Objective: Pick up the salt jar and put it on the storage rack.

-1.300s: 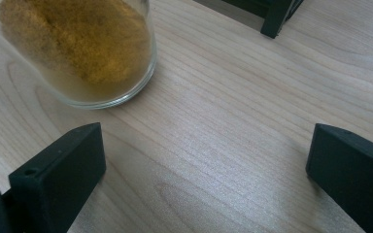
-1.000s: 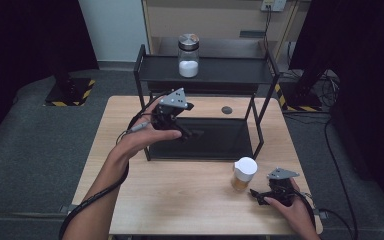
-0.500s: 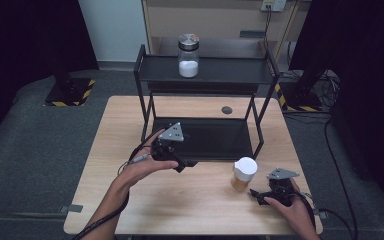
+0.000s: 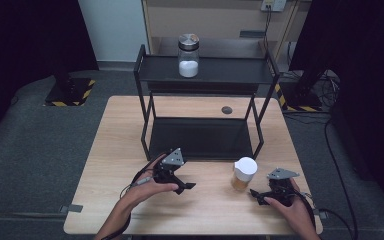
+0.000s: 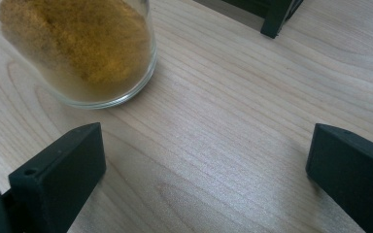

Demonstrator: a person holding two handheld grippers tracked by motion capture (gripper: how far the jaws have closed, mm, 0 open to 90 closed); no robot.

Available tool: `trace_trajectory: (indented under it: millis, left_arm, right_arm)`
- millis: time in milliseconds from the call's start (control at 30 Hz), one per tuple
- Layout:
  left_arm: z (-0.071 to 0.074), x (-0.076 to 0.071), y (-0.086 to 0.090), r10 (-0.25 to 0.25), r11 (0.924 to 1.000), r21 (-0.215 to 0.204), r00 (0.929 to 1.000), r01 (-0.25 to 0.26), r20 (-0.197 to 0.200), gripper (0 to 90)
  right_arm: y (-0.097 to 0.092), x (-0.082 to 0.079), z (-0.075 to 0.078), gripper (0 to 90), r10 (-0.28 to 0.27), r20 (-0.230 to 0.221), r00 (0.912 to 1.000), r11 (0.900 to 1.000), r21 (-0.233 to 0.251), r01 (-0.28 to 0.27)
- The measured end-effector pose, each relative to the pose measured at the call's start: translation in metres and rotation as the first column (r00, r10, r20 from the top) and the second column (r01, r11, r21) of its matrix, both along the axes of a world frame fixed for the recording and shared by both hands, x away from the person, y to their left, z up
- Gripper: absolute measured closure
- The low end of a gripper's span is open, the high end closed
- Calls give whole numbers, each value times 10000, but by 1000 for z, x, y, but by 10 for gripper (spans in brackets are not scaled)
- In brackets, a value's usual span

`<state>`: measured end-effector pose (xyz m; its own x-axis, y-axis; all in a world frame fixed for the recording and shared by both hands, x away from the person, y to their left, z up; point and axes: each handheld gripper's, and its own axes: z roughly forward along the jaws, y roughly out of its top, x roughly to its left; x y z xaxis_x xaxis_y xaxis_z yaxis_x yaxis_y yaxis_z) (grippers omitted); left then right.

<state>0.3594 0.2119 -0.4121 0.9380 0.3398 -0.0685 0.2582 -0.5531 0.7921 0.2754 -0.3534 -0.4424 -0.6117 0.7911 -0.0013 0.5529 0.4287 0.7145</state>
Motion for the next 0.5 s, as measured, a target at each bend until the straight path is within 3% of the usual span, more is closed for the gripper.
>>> trace_trajectory:
  millis: [200,400,500]
  left_arm:
    - [-17,-21,0,470,9987,175,9989,-471,89,39]
    - [-20,-35,-4,925,9931,720,9957,-926,35,36]
    - [-23,-38,0,980,9923,773,9952,-972,-59,37]
  right_arm:
    - [0,0,0,15,0,-1,10000,10000,-1,0]
    - [0,0,0,15,0,-1,10000,10000,0,0]
    - [0,0,0,15,0,0,10000,10000,-1,0]
